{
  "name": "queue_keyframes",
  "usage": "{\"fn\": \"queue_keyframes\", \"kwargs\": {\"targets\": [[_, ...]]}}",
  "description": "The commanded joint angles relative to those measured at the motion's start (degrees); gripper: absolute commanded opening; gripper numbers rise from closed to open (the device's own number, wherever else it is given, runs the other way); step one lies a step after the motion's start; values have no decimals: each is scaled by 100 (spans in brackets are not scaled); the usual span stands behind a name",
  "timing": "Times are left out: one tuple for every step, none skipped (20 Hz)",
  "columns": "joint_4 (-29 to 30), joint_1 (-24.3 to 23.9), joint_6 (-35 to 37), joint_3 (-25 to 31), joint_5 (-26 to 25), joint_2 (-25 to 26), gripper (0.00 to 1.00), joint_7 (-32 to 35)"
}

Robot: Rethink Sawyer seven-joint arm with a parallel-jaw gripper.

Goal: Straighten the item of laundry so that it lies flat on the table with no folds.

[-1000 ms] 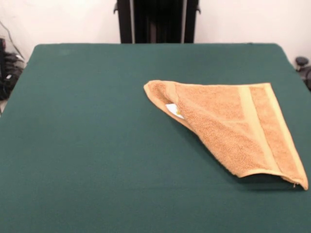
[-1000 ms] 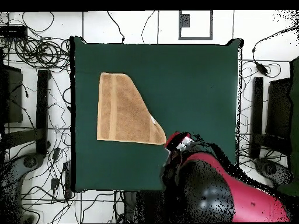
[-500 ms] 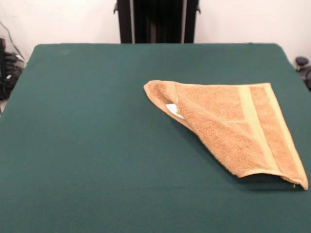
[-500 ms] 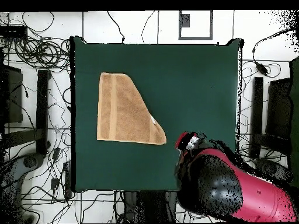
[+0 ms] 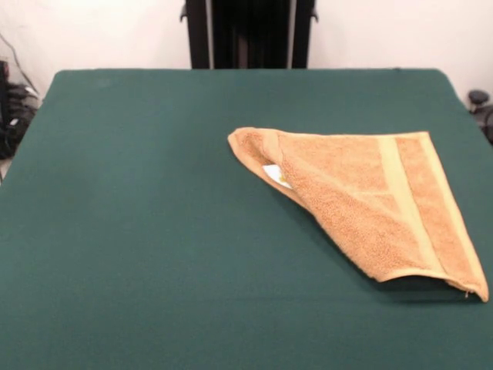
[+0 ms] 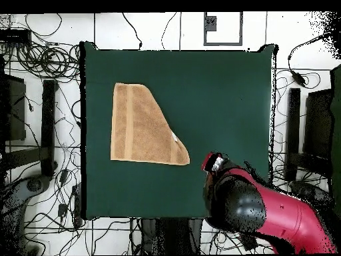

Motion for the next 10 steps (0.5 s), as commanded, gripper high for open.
{"fn": "queue_keyframes", "kwargs": {"targets": [[784, -18, -612, 773, -588, 795, 100, -630], [775, -11, -696, 768, -651, 864, 100, -544], [758, 5, -755, 763, -689, 911, 100, -477], [757, 10, -830, 762, -724, 974, 100, -389], [727, 58, -893, 716, -791, 1016, 100, -283], [695, 107, -976, 659, -870, 1086, 100, -185], [664, 156, -1060, 601, -950, 1157, 100, -86], [634, 195, -1147, 547, -1009, 1245, 100, 2], [612, 238, -1250, 481, -1078, 1338, 100, 81], [584, 265, -1334, 440, -1131, 1427, 100, 142]]}}
